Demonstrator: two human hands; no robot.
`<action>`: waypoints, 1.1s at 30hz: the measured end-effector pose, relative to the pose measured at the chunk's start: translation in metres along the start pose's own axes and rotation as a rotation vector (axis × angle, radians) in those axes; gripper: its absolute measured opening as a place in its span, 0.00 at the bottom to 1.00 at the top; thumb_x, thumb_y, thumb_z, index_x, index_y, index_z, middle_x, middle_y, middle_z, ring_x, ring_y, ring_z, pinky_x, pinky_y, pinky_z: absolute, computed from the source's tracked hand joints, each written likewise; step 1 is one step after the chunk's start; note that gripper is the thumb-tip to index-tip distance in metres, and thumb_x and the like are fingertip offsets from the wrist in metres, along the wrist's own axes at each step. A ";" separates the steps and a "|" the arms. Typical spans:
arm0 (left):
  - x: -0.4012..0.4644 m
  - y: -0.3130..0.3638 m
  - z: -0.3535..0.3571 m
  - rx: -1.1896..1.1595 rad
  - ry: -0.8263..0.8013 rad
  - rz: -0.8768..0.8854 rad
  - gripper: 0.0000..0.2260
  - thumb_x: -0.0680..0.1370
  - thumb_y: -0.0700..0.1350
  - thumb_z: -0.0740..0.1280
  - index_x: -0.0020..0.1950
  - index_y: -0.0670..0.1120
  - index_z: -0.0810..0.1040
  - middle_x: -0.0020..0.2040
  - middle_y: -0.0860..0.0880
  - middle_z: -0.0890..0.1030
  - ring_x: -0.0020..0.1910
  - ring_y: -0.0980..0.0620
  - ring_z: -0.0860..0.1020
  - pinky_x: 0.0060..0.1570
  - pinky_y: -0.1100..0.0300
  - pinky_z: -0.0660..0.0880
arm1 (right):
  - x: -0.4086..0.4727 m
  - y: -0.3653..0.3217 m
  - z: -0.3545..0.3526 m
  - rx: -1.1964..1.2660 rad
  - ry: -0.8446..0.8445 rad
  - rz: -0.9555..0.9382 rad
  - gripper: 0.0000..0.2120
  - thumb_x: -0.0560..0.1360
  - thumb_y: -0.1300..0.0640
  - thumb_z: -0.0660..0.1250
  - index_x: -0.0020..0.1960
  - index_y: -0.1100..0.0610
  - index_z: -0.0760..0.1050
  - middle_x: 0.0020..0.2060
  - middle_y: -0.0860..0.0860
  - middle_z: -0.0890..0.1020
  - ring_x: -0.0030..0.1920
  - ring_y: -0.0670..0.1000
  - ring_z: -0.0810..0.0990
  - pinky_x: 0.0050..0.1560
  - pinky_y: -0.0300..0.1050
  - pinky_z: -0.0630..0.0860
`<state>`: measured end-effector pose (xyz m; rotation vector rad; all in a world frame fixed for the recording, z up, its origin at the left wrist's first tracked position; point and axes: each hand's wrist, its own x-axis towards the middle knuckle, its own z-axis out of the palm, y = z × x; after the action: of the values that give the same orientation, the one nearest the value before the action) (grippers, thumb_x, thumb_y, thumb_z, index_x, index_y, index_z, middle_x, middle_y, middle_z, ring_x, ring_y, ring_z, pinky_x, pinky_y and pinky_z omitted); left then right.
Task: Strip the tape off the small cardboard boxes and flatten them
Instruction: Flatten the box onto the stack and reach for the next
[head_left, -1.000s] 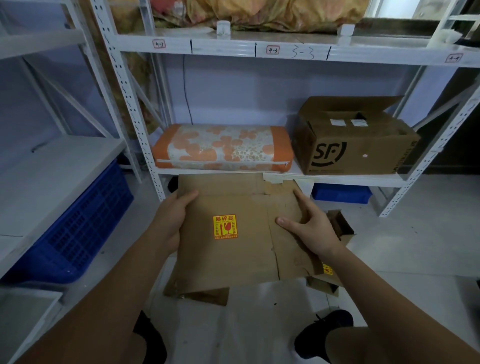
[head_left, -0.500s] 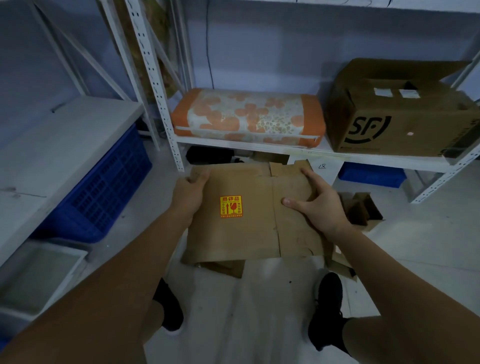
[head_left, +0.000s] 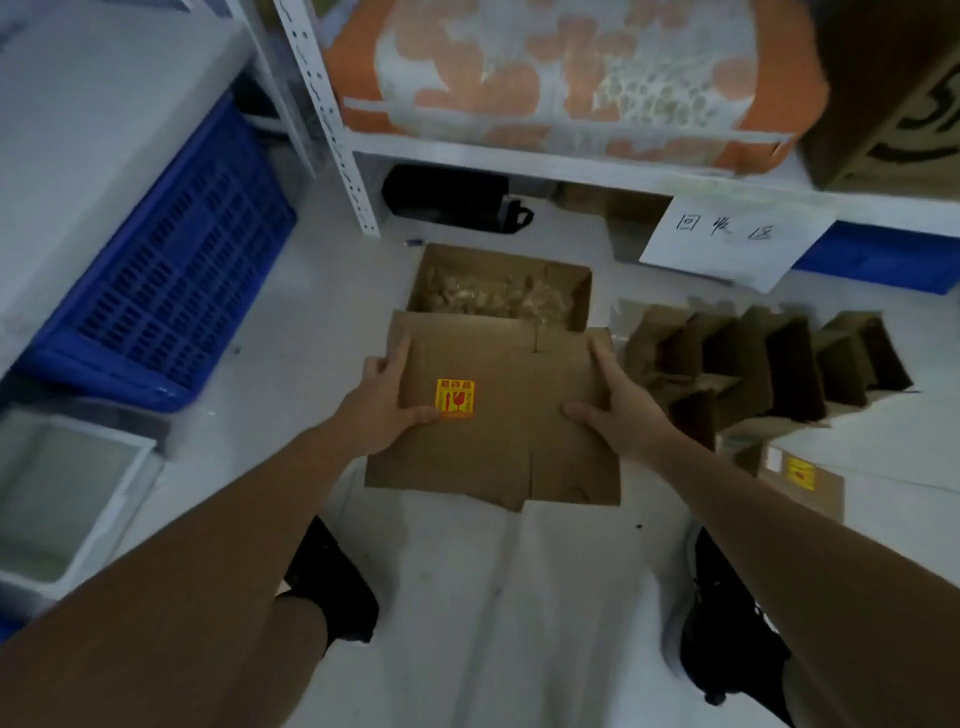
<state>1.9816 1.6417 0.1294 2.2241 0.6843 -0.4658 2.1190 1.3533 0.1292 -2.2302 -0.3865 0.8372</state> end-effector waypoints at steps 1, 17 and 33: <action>0.017 -0.012 0.007 0.022 -0.017 -0.016 0.49 0.78 0.56 0.73 0.84 0.58 0.37 0.77 0.44 0.57 0.71 0.38 0.71 0.70 0.45 0.69 | 0.016 0.012 0.015 -0.001 -0.029 0.011 0.48 0.79 0.50 0.70 0.81 0.40 0.36 0.78 0.54 0.63 0.72 0.58 0.71 0.69 0.57 0.72; 0.200 -0.159 0.122 0.244 -0.053 -0.156 0.36 0.83 0.55 0.67 0.85 0.59 0.48 0.83 0.43 0.49 0.79 0.35 0.59 0.75 0.38 0.62 | 0.181 0.152 0.177 -0.046 -0.139 0.245 0.47 0.77 0.56 0.74 0.82 0.43 0.45 0.72 0.57 0.68 0.69 0.60 0.72 0.65 0.52 0.73; 0.205 -0.169 0.135 0.200 -0.062 -0.092 0.38 0.77 0.47 0.76 0.82 0.56 0.60 0.79 0.43 0.57 0.76 0.37 0.63 0.74 0.38 0.66 | 0.147 0.149 0.211 -0.272 -0.031 0.365 0.49 0.69 0.42 0.78 0.78 0.50 0.51 0.62 0.60 0.70 0.62 0.62 0.70 0.60 0.54 0.71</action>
<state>2.0267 1.7052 -0.1582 2.3601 0.7376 -0.6720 2.0917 1.4303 -0.1570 -2.5899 -0.1102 1.0615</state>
